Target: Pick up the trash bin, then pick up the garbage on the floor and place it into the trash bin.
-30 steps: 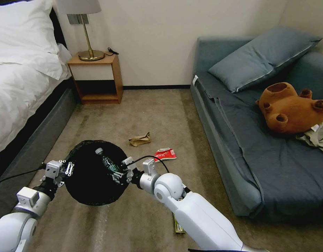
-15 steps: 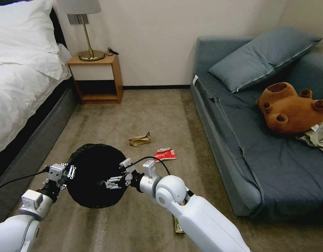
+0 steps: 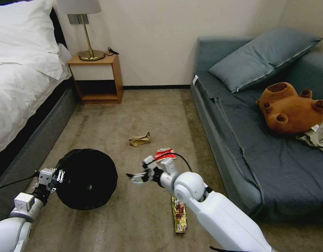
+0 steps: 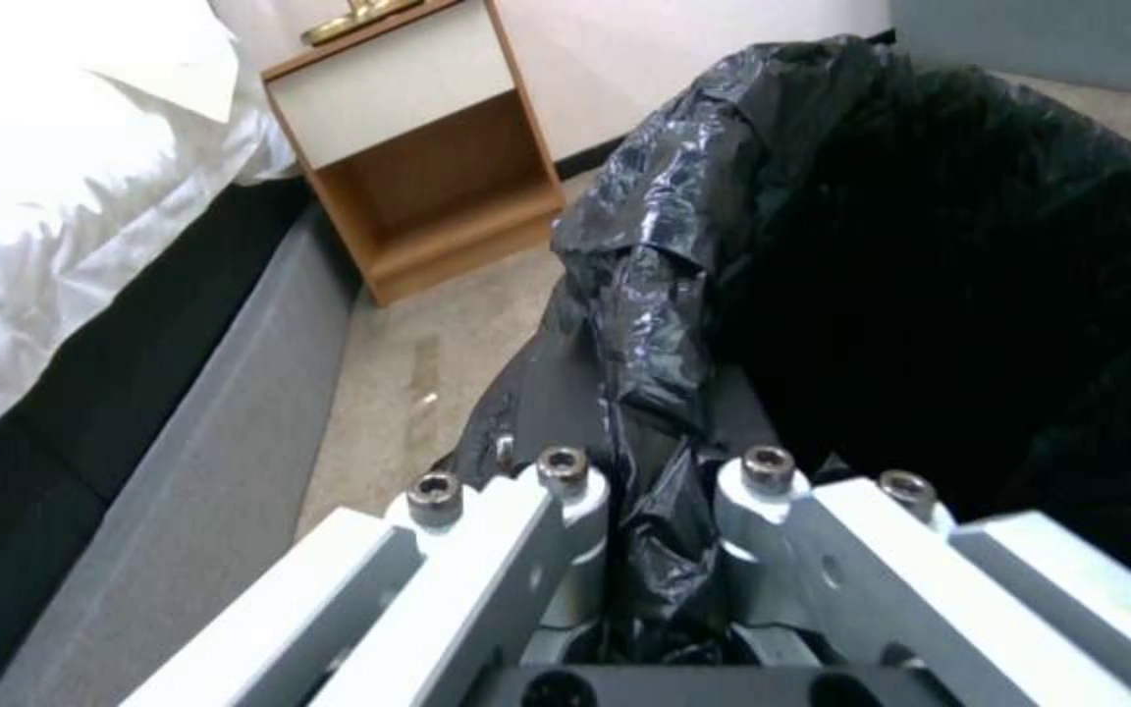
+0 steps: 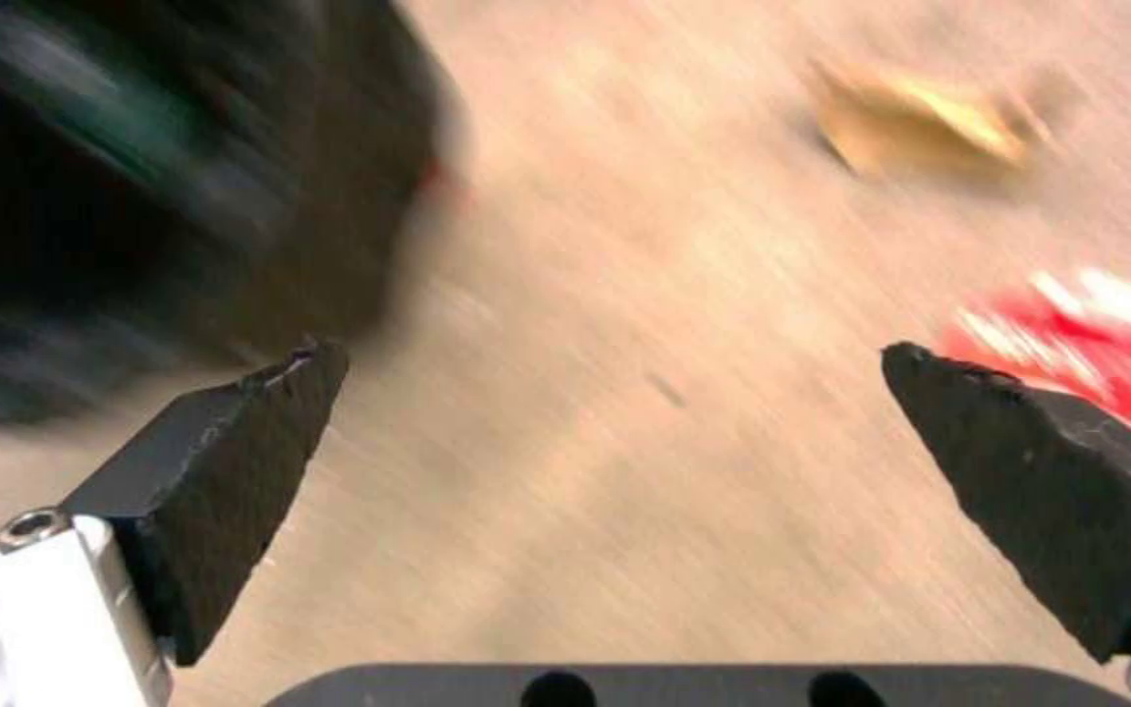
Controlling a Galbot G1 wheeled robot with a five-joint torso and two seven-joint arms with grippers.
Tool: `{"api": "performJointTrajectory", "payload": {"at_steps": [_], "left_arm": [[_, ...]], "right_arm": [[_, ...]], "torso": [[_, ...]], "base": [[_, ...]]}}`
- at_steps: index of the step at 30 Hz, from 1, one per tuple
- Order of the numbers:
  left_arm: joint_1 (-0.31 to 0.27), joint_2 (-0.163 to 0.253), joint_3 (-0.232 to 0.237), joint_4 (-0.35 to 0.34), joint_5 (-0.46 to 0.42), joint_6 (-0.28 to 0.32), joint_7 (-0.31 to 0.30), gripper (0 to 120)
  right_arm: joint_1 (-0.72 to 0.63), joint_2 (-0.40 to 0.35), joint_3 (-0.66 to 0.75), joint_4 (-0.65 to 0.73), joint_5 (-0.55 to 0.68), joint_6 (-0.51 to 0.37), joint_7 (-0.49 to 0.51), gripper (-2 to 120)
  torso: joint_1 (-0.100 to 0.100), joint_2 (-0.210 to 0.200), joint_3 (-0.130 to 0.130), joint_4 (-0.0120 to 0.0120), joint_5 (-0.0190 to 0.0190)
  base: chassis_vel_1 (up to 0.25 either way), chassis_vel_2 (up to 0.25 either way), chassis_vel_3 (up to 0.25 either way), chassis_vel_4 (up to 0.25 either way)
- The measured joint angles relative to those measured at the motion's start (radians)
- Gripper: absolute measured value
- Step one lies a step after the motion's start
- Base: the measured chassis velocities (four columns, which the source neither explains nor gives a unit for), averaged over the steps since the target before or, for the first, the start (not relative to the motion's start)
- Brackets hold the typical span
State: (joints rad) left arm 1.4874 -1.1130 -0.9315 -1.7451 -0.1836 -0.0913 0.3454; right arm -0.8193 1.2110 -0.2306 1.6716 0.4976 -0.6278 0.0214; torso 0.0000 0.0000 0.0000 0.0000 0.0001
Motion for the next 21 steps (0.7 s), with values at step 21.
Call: {"api": "performJointTrajectory", "payload": {"at_steps": [21], "left_arm": [[0.043, 0.008, -0.047, -0.003, -0.016, -0.031, 0.026, 4]], "right_arm": [[-0.116, 0.054, 0.025, -0.279, -0.26, -0.103, 0.138, 100]], "torso": [[0.0, 0.0, 0.0, 0.0001, -0.0002]], "base": [[0.0, 0.0, 0.0, 0.0]]}}
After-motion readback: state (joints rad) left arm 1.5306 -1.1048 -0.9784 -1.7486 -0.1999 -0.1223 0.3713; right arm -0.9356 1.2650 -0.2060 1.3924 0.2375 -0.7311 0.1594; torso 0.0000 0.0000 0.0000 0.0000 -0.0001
